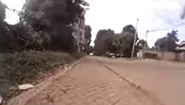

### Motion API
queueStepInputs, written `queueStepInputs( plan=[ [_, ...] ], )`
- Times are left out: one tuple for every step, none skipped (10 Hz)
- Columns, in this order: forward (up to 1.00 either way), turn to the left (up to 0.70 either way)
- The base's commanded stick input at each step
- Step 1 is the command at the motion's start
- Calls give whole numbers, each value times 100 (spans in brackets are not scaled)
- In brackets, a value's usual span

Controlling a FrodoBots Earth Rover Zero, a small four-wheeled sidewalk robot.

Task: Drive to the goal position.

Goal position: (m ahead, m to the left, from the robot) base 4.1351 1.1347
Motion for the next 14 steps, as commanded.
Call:
queueStepInputs(
  plan=[
    [50,0],
    [50,0],
    [50,0],
    [50,0],
    [50,0],
    [50,0],
    [50,0],
    [50,0],
    [50,0],
    [50,0],
    [50,0],
    [50,0],
    [50,0],
    [50,0]
  ],
)
